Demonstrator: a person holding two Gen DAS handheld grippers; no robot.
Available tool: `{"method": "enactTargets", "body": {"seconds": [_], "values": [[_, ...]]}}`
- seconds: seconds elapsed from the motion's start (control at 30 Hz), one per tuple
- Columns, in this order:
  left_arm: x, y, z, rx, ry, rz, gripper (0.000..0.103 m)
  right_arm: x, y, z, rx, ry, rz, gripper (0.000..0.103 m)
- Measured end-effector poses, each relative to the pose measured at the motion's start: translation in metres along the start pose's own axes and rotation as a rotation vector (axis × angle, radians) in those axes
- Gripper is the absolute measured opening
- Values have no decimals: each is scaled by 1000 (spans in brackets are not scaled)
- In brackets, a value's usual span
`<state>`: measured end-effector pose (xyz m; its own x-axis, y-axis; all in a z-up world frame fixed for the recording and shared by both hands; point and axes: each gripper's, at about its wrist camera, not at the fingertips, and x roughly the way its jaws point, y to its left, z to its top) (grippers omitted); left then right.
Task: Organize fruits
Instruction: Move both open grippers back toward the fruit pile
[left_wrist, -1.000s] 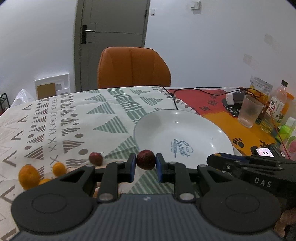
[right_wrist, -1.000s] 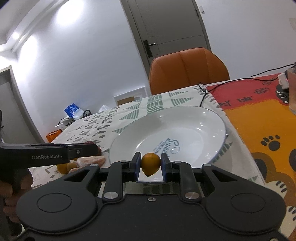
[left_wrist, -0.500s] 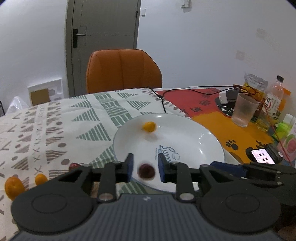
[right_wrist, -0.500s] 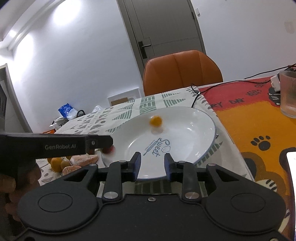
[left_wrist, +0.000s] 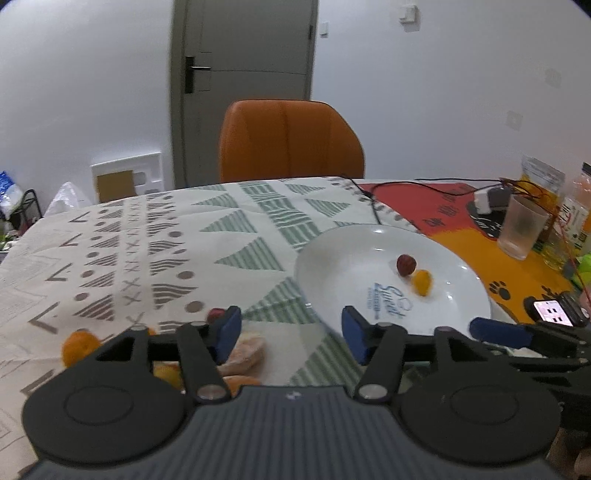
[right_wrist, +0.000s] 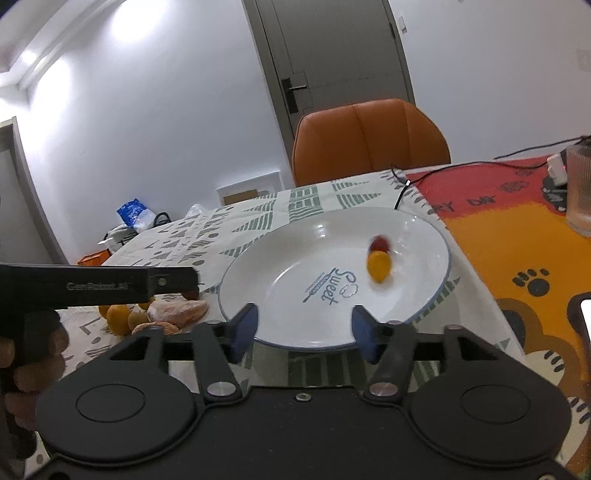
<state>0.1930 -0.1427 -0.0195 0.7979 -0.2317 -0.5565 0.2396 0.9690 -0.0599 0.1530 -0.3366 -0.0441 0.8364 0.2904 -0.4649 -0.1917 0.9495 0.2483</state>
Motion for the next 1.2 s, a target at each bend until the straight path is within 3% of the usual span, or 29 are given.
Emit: {"method": "enactTargets", "body": {"seconds": [0.23,0.6,1.2], "values": [[-16,25,-5,-27,-19,68,79,0,11,2,-10,-5,3,71],[-39,63,-17,-76,-25,153,86,-1,35,4,-36,-26,24,97],[-65,103,-39,-127,-24,181,89,10,83,-4,-95,26,101,100]]}}
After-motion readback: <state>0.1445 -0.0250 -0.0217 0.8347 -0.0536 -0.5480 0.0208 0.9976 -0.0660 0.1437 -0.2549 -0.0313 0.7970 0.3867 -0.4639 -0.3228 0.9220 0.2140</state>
